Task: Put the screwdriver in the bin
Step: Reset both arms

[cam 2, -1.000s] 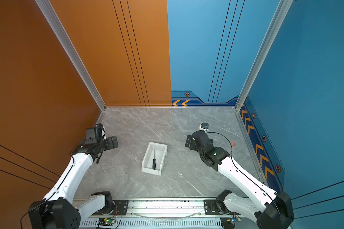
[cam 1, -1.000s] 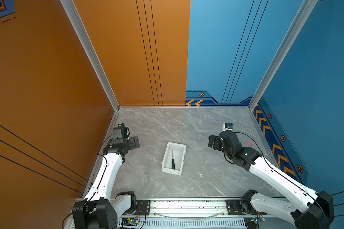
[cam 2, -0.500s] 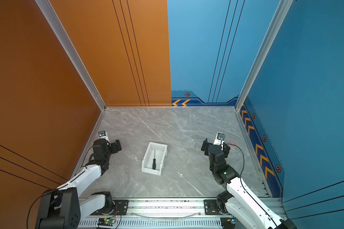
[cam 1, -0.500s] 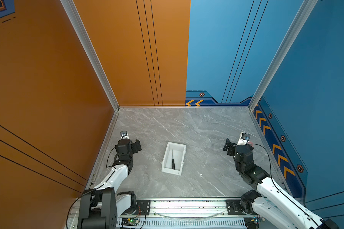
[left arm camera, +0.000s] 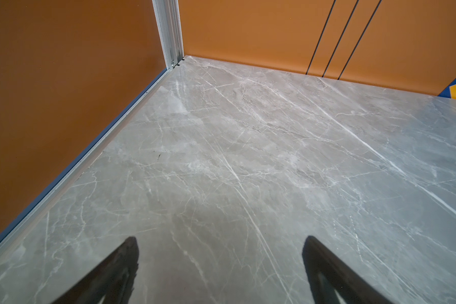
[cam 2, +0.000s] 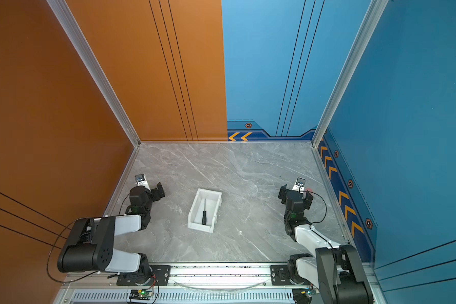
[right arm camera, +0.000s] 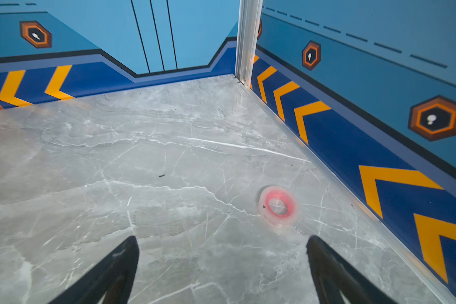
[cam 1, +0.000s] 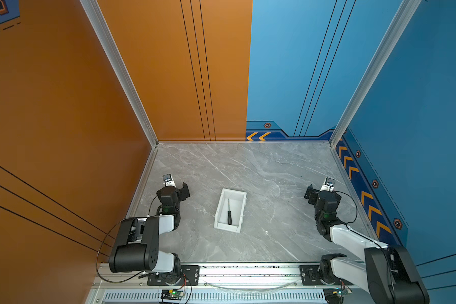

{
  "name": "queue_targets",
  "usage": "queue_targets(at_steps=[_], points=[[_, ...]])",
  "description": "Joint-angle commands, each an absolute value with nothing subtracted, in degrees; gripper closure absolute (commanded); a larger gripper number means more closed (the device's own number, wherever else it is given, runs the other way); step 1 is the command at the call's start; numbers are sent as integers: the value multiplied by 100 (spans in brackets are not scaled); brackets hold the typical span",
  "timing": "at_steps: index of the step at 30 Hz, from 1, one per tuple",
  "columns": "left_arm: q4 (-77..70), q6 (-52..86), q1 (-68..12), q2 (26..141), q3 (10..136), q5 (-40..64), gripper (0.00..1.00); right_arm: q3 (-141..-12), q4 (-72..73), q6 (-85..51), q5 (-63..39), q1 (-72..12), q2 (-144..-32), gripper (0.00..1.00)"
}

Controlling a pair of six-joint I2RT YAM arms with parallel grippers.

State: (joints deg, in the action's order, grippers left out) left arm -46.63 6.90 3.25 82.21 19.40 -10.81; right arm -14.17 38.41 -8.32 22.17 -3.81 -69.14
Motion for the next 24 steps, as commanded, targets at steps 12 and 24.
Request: queue_targets(at_steps=[12, 24], points=[[-6176, 286, 88, 8953, 1712, -767, 2, -1387, 6459, -539, 775, -35, -8711, 0], [-5654, 152, 80, 8973, 2010, -480, 2, -2084, 5306, -369, 1212, -289, -8859, 0]])
